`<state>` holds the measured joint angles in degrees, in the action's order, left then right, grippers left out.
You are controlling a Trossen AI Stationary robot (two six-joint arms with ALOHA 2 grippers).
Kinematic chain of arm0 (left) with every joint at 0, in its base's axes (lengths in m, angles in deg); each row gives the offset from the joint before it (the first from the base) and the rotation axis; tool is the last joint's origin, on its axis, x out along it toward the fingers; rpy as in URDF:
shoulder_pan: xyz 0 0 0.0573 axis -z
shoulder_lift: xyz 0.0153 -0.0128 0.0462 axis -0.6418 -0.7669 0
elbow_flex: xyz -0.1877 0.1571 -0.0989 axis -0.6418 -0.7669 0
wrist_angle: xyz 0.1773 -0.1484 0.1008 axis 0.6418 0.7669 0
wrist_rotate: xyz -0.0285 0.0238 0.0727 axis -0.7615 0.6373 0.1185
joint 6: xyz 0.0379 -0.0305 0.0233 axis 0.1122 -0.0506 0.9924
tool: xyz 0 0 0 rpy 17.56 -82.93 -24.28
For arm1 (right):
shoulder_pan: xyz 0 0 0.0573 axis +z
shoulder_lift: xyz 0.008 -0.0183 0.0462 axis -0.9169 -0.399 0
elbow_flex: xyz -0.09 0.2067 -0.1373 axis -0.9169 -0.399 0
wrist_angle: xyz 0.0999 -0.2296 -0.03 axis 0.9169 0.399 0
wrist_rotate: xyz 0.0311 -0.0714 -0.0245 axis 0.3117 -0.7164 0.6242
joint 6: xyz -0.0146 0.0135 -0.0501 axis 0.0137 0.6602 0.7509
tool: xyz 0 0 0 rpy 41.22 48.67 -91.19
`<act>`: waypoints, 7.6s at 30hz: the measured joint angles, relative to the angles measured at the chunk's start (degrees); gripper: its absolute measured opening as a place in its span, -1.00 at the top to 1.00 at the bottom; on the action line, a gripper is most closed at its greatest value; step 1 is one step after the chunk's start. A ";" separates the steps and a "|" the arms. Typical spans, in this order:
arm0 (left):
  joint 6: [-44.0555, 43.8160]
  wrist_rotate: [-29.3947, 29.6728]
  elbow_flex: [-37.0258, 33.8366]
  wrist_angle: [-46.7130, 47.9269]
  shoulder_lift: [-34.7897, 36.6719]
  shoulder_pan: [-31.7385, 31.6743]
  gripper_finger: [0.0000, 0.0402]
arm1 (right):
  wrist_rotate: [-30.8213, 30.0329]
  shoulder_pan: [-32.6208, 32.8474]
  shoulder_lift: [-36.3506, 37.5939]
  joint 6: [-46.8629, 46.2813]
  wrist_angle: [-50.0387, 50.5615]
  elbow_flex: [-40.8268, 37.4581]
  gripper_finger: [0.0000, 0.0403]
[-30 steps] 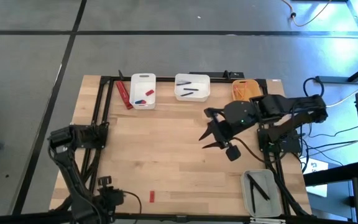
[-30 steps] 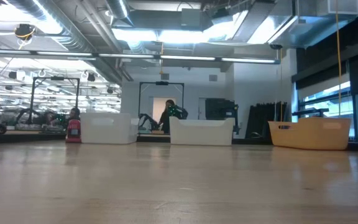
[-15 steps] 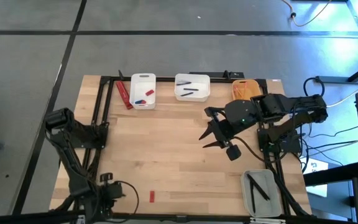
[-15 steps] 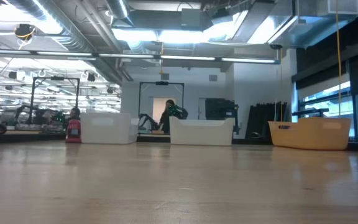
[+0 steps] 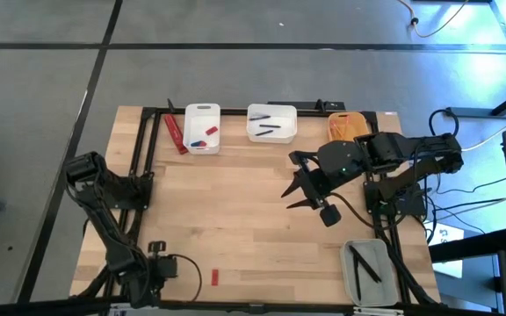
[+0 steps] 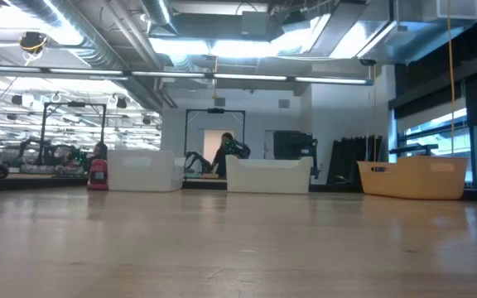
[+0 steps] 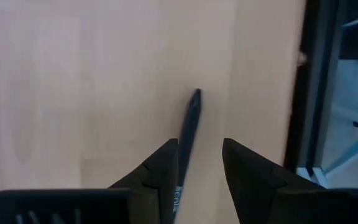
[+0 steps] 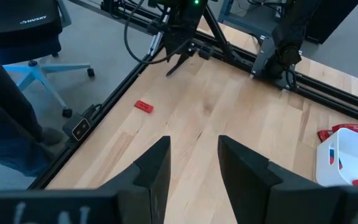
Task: Sort crayons/erasers/pens/pencils in bins
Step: Put the black pen into the gray bin
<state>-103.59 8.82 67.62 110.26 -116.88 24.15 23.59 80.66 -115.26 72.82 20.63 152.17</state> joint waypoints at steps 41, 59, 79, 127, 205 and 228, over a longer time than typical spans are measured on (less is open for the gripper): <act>-1.78 -1.45 0.00 -0.21 -5.60 1.88 0.43 | 0.00 -0.17 0.00 -0.02 1.14 -0.03 0.33; -2.44 -1.42 -0.10 0.28 -5.62 1.73 0.90 | 0.00 -0.17 -0.02 -0.02 1.38 -0.03 0.33; -4.12 -0.72 3.45 2.77 -6.09 -1.22 0.94 | 0.00 -0.17 -0.02 -0.02 1.33 -0.03 0.33; 59.01 9.72 7.53 -12.56 1.47 -46.13 0.94 | -0.46 -0.17 -0.02 -1.97 11.52 -0.05 0.33; 38.48 15.16 7.47 -4.37 18.16 -40.34 0.65 | -1.60 -0.17 -0.51 -12.20 3.18 -0.05 0.33; 23.95 36.71 7.49 1.11 24.59 -22.35 0.65 | -2.49 -6.88 -19.83 -0.07 -0.88 -0.05 0.33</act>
<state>-79.64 45.53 75.12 111.37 -92.29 1.79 21.10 73.77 -135.09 72.74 19.75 152.12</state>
